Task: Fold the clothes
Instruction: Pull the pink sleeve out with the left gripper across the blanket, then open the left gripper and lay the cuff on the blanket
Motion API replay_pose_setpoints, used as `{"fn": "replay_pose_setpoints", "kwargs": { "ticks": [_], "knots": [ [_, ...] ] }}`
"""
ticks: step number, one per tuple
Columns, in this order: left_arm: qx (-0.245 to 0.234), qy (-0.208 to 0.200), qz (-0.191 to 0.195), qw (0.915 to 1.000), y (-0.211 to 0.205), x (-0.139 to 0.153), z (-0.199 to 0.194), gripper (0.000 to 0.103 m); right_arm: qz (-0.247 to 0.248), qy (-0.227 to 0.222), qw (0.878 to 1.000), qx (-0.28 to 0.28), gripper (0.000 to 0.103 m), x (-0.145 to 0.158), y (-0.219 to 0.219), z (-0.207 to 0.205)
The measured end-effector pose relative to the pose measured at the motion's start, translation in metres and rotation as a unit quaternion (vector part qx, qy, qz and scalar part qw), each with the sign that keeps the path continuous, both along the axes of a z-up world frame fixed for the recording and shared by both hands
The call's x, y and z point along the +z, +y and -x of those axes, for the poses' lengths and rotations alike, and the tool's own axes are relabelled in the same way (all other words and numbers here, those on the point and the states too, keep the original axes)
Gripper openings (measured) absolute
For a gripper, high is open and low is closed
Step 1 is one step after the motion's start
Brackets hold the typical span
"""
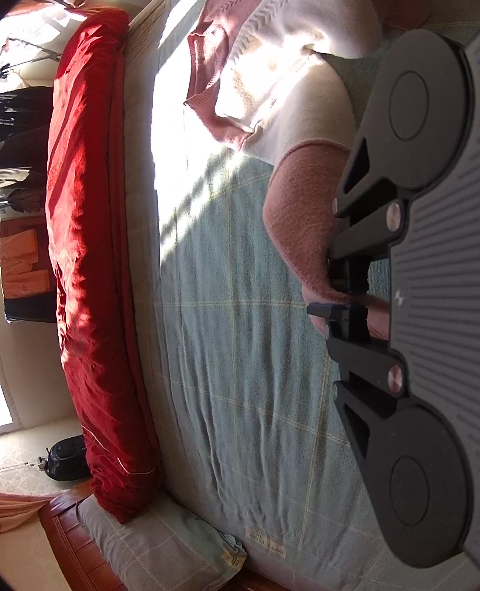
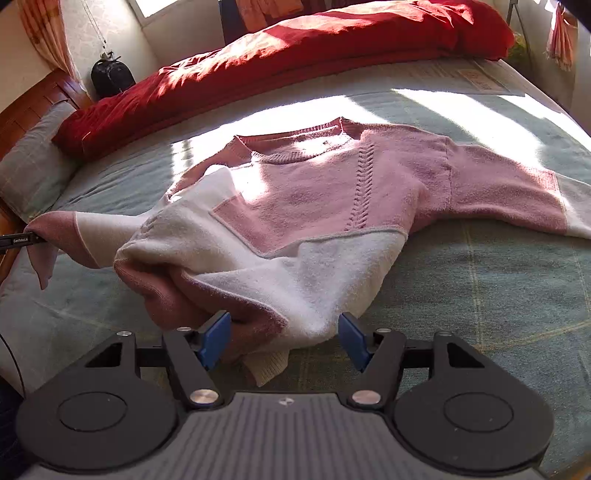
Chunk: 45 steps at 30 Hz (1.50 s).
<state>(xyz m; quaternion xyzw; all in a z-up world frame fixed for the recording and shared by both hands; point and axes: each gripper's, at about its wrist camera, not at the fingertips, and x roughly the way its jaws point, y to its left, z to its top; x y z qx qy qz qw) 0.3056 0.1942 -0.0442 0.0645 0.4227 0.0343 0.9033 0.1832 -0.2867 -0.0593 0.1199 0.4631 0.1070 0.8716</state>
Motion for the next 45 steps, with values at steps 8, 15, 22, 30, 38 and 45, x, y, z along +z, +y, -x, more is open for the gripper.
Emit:
{"fn": "replay_pose_setpoints", "kwargs": {
  "ticks": [8, 15, 22, 30, 38, 45],
  "knots": [
    [0.067, 0.034, 0.010, 0.9971, 0.045, -0.018, -0.038, 0.002, 0.011, 0.004, 1.000, -0.014, 0.069, -0.001, -0.005, -0.009],
    [0.111, 0.053, 0.013, 0.9923, 0.082, -0.024, -0.073, 0.002, 0.021, 0.008, 0.999, -0.033, 0.069, -0.004, -0.009, -0.024],
    [0.118, 0.085, 0.010, 0.9893, 0.097, -0.036, -0.112, 0.007, 0.033, 0.012, 0.998, -0.044, 0.069, -0.009, -0.011, -0.036],
    [0.137, 0.085, 0.018, 0.9867, 0.112, -0.059, -0.122, 0.023, 0.044, 0.024, 0.998, -0.047, 0.069, -0.017, -0.007, -0.043],
    [0.158, 0.063, 0.052, 0.9840, 0.139, -0.044, -0.120, 0.044, 0.047, 0.023, 0.998, -0.036, 0.069, -0.016, 0.005, -0.049],
    [0.194, 0.043, 0.058, 0.9784, 0.164, -0.034, -0.109, 0.047, 0.049, 0.016, 0.998, -0.032, 0.070, -0.012, 0.013, -0.050]
  ]
}}
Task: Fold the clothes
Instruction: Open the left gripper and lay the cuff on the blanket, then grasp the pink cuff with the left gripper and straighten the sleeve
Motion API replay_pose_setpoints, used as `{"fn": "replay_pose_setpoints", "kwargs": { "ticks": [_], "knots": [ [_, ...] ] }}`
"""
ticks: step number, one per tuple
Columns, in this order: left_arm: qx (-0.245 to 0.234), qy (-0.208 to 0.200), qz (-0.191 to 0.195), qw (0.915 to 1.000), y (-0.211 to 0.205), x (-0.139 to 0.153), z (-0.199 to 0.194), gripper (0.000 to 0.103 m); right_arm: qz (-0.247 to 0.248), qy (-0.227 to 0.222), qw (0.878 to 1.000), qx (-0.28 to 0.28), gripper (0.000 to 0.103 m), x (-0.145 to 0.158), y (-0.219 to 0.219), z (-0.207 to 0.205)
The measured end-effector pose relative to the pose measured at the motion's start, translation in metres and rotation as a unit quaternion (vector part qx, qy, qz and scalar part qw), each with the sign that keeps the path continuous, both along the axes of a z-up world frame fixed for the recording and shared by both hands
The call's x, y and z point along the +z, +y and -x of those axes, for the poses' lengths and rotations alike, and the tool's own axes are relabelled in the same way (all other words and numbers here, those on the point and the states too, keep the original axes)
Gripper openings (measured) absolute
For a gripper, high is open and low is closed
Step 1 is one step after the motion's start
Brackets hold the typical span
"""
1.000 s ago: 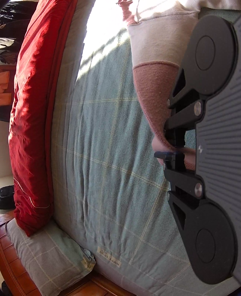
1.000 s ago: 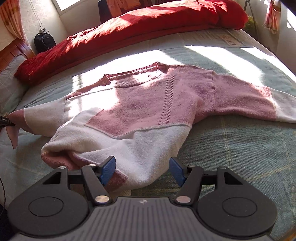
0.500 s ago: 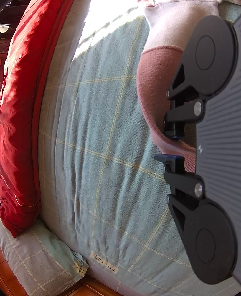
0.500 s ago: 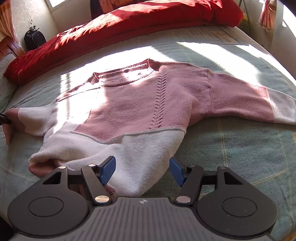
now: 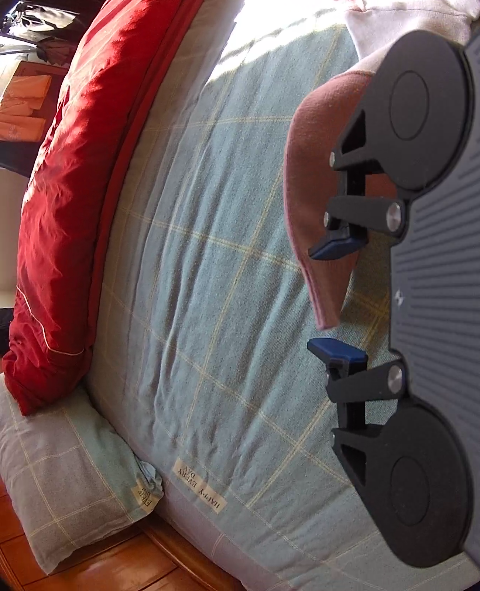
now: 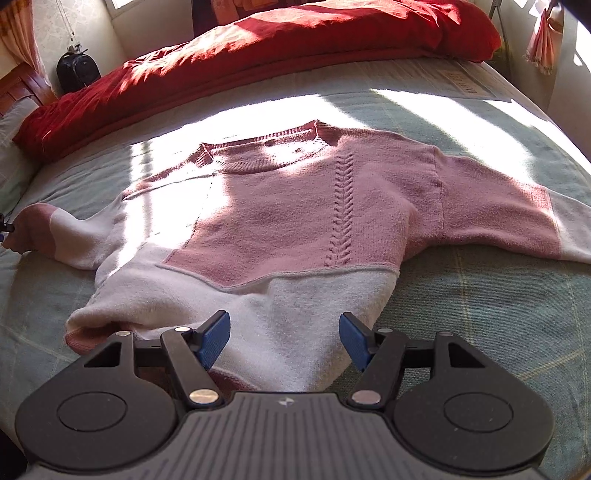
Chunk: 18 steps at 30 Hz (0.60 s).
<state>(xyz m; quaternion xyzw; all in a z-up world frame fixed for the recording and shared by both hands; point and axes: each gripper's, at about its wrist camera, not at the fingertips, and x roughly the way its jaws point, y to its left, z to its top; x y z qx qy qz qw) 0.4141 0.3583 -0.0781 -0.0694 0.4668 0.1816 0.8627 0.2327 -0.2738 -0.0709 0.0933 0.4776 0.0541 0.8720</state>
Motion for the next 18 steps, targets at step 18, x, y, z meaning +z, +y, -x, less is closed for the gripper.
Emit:
{"fn": "replay_pose_setpoints", "kwargs": {
  "ticks": [18],
  "knots": [
    [0.121, -0.062, 0.265, 0.9548, 0.027, -0.085, 0.012, 0.052, 0.018, 0.002, 1.000, 0.003, 0.070, 0.001, 0.010, -0.008]
  ]
}}
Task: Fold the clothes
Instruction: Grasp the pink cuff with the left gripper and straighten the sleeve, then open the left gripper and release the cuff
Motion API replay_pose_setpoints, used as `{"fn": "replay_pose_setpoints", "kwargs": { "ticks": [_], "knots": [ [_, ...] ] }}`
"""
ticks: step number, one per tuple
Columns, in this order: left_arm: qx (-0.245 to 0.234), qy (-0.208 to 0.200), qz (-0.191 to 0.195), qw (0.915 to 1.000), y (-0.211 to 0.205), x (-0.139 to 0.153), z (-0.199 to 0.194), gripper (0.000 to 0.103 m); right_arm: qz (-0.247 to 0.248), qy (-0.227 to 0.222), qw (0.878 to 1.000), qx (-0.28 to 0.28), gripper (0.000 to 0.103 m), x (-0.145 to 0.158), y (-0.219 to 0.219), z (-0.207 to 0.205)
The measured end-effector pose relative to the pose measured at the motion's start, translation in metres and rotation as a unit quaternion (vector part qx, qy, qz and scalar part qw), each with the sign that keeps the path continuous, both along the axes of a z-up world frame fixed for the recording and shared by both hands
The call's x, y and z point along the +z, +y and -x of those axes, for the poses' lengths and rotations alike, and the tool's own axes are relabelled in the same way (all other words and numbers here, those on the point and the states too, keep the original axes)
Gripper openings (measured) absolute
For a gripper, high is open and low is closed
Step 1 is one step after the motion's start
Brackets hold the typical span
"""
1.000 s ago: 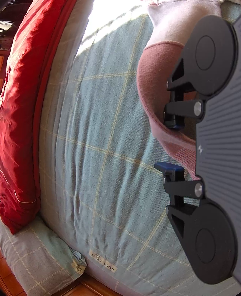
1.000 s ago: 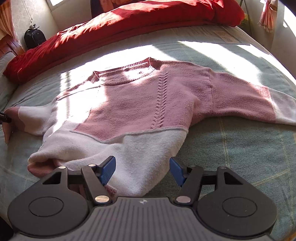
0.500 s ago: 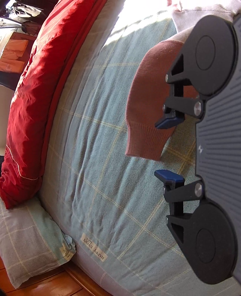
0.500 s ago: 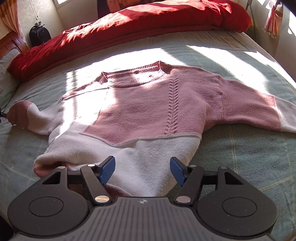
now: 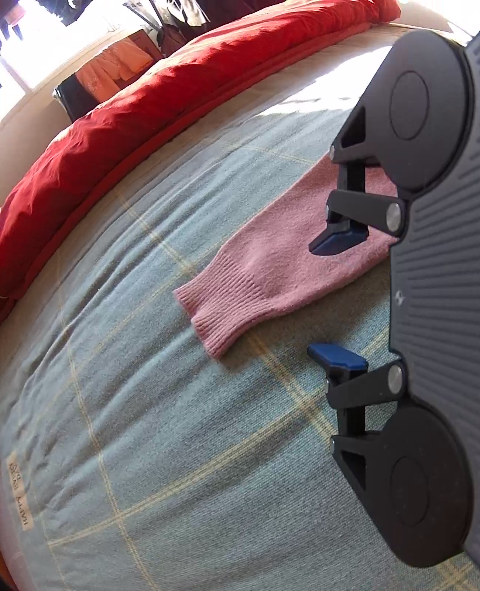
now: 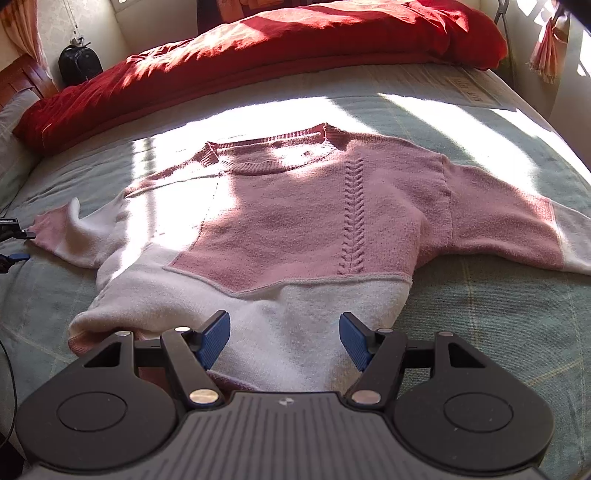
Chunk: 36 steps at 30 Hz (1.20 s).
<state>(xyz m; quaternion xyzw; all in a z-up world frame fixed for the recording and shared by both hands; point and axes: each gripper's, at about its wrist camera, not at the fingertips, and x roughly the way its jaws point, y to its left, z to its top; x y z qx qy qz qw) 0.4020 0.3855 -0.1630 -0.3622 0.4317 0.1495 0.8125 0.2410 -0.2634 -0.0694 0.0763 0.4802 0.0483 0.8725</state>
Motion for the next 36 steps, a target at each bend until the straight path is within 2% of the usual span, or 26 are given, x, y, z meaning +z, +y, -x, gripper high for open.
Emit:
{"fn": "replay_pose_setpoints", "kwargs": {
  "ticks": [4, 7, 8, 9, 11, 12, 16, 25, 36],
  "knots": [
    [0.007, -0.011, -0.017, 0.9998, -0.004, -0.002, -0.011, 0.050, 0.004, 0.000, 1.000, -0.009, 0.070, -0.001, -0.004, -0.002],
    [0.008, -0.018, -0.055, 0.9983, -0.012, -0.001, -0.017, 0.047, 0.008, 0.000, 1.000, -0.014, 0.070, -0.001, -0.007, -0.003],
    [0.007, -0.020, -0.073, 0.9971, -0.016, 0.000, -0.018, 0.036, 0.010, -0.001, 1.000, -0.016, 0.070, -0.001, -0.008, -0.003],
    [0.006, -0.022, -0.090, 0.9957, -0.020, 0.001, -0.019, 0.030, 0.012, -0.002, 1.000, -0.018, 0.070, 0.000, -0.009, -0.003],
    [0.008, -0.018, -0.102, 0.9946, -0.021, 0.003, -0.017, 0.010, 0.014, -0.004, 1.000, -0.021, 0.070, 0.001, -0.011, -0.003],
    [0.009, -0.015, -0.107, 0.9941, -0.021, 0.004, -0.017, 0.005, 0.013, -0.005, 1.000, -0.022, 0.070, 0.002, -0.012, -0.003],
    [0.021, -0.035, -0.108, 0.9932, -0.016, 0.016, 0.000, 0.004, 0.010, -0.008, 1.000, -0.026, 0.070, 0.003, -0.014, -0.003],
    [0.047, -0.030, -0.093, 0.9941, -0.009, 0.033, 0.047, 0.004, 0.003, -0.017, 1.000, -0.018, 0.070, 0.010, -0.011, 0.002],
    [0.044, -0.004, -0.096, 0.9944, -0.012, 0.032, 0.087, 0.004, -0.013, -0.028, 0.999, -0.010, 0.070, 0.019, -0.007, 0.011]
  ]
}}
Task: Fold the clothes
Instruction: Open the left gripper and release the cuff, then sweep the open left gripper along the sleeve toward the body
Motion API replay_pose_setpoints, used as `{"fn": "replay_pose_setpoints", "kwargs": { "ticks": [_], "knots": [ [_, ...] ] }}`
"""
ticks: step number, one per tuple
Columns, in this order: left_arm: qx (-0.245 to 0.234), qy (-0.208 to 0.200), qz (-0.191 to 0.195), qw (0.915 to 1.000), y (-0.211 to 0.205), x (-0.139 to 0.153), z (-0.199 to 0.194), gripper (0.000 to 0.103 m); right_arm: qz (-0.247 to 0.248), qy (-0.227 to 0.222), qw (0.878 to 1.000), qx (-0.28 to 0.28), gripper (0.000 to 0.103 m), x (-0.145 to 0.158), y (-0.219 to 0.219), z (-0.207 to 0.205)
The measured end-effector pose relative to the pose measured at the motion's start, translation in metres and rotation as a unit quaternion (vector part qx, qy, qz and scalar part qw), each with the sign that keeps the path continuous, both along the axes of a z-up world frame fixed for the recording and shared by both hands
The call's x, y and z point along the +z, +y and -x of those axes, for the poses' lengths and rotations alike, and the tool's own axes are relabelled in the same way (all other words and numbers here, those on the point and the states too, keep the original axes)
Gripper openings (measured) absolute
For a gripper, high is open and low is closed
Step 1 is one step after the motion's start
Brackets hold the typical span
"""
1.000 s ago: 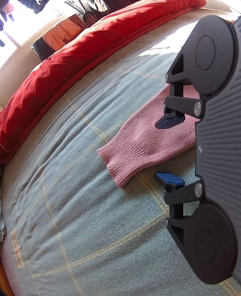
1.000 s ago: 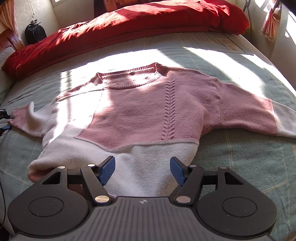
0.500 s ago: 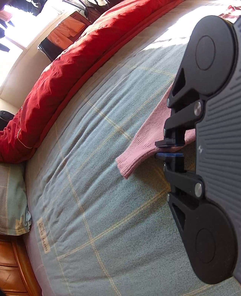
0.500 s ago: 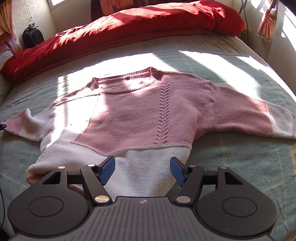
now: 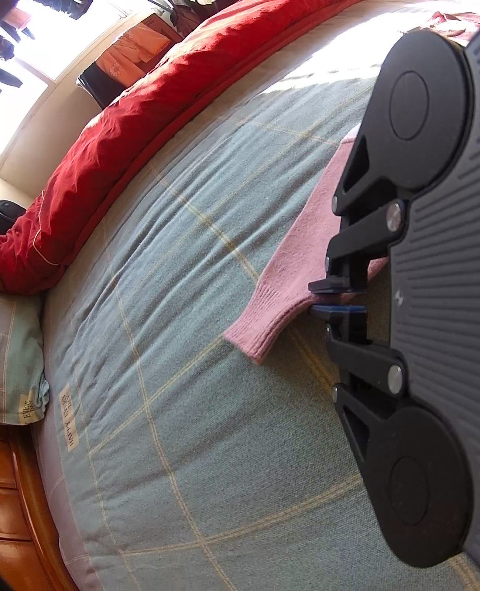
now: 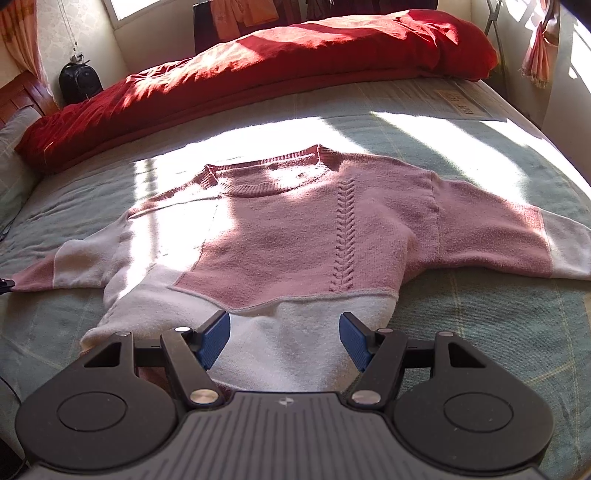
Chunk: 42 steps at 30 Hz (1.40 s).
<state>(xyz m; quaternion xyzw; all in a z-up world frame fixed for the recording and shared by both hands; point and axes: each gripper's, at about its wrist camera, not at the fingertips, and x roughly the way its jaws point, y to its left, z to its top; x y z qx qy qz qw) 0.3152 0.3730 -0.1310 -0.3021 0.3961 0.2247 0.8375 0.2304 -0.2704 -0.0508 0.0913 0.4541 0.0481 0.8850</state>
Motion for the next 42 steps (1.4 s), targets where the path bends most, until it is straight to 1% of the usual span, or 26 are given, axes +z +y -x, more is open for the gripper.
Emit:
{"fn": "replay_pose_setpoints", "kwargs": {
  "ticks": [1, 3, 5, 7, 8, 9, 10, 11, 13, 15, 16, 18, 20, 21, 24, 27, 28, 30, 31, 32, 33, 34, 36, 37, 40, 42],
  "knots": [
    [-0.001, 0.002, -0.001, 1.0000, -0.001, 0.000, 0.001, 0.004, -0.001, -0.001, 1.000, -0.001, 0.070, 0.001, -0.001, 0.001],
    [0.003, 0.017, -0.010, 0.9998, 0.000, 0.000, 0.001, 0.012, -0.002, -0.002, 1.000, -0.002, 0.071, 0.002, -0.003, 0.002],
    [0.006, 0.022, -0.012, 0.9997, 0.002, 0.002, 0.002, 0.012, -0.004, -0.004, 1.000, -0.003, 0.071, 0.003, -0.005, 0.004],
    [0.006, 0.033, -0.033, 0.9989, 0.000, 0.009, 0.004, 0.011, -0.007, -0.006, 1.000, -0.005, 0.072, 0.004, -0.007, 0.006],
    [0.005, 0.040, -0.046, 0.9981, -0.002, 0.013, 0.004, 0.013, -0.008, -0.007, 1.000, -0.005, 0.072, 0.004, -0.008, 0.006],
    [-0.006, 0.042, -0.057, 0.9975, -0.006, 0.018, 0.003, 0.013, -0.010, -0.007, 1.000, -0.005, 0.072, 0.003, -0.010, 0.007],
    [-0.020, 0.041, -0.067, 0.9967, -0.013, 0.024, 0.001, 0.015, -0.011, -0.006, 1.000, -0.006, 0.072, 0.003, -0.011, 0.007],
    [-0.035, 0.040, -0.076, 0.9957, -0.020, 0.030, -0.001, 0.019, -0.012, -0.006, 1.000, -0.007, 0.072, 0.001, -0.011, 0.006],
    [-0.075, 0.031, -0.083, 0.9933, -0.040, 0.040, -0.010, 0.026, -0.015, -0.004, 1.000, -0.006, 0.072, -0.002, -0.010, 0.005],
    [-0.119, 0.016, -0.070, 0.9903, -0.062, 0.045, -0.020, 0.032, -0.017, -0.002, 1.000, -0.005, 0.072, -0.005, -0.009, 0.003],
    [-0.144, 0.010, -0.055, 0.9881, -0.077, 0.043, -0.028, 0.036, -0.018, 0.000, 1.000, -0.003, 0.072, -0.007, -0.007, 0.002],
    [-0.193, -0.004, -0.025, 0.9809, -0.108, 0.039, -0.045, 0.038, -0.018, 0.004, 1.000, 0.000, 0.072, -0.011, -0.006, 0.001],
    [-0.226, -0.009, -0.017, 0.9738, -0.137, 0.029, -0.061, 0.039, -0.016, 0.008, 1.000, 0.001, 0.072, -0.014, -0.006, 0.000],
    [-0.237, -0.008, -0.020, 0.9714, -0.147, 0.024, -0.067, 0.039, -0.014, 0.011, 1.000, 0.000, 0.072, -0.016, -0.007, 0.000],
    [-0.243, 0.030, -0.026, 0.9692, -0.171, -0.001, -0.089, 0.039, -0.013, 0.016, 1.000, -0.006, 0.072, -0.020, -0.013, -0.001],
    [-0.242, 0.055, -0.047, 0.9677, -0.177, -0.024, -0.097, 0.039, -0.009, 0.018, 1.000, -0.016, 0.072, -0.023, -0.023, -0.003],
    [-0.240, 0.051, -0.050, 0.9680, -0.175, -0.027, -0.097, 0.041, -0.009, 0.020, 1.000, -0.021, 0.072, -0.025, -0.027, -0.004],
    [-0.234, 0.042, -0.051, 0.9699, -0.170, -0.028, -0.100, 0.042, -0.011, 0.025, 0.999, -0.031, 0.072, -0.029, -0.033, -0.005],
    [-0.225, 0.045, -0.036, 0.9727, -0.164, -0.027, -0.102, 0.042, -0.012, 0.027, 0.999, -0.035, 0.072, -0.032, -0.036, -0.006],
    [-0.214, 0.050, -0.012, 0.9755, -0.158, -0.025, -0.102, 0.041, -0.014, 0.028, 0.999, -0.036, 0.072, -0.033, -0.037, -0.006],
    [-0.209, 0.052, 0.005, 0.9764, -0.153, -0.019, -0.100, 0.041, -0.015, 0.028, 0.999, -0.036, 0.072, -0.034, -0.038, -0.005],
    [-0.213, 0.044, 0.004, 0.9761, -0.149, -0.012, -0.097, 0.041, -0.017, 0.029, 0.999, -0.037, 0.072, -0.035, -0.039, -0.005],
    [-0.218, 0.027, -0.027, 0.9752, -0.142, -0.002, -0.086, 0.049, -0.018, 0.030, 0.999, -0.036, 0.072, -0.036, -0.038, -0.005],
    [-0.213, 0.034, -0.032, 0.9759, -0.136, -0.003, -0.082, 0.057, -0.019, 0.032, 0.999, -0.036, 0.072, -0.037, -0.037, -0.006],
    [-0.192, 0.067, -0.017, 0.9790, -0.109, -0.018, -0.063, 0.057, -0.023, 0.031, 0.999, -0.031, 0.072, -0.038, -0.033, -0.006],
    [-0.191, 0.051, -0.007, 0.9802, -0.094, -0.023, -0.045, 0.057, -0.025, 0.030, 0.999, -0.027, 0.072, -0.037, -0.029, -0.005]
  ]
}}
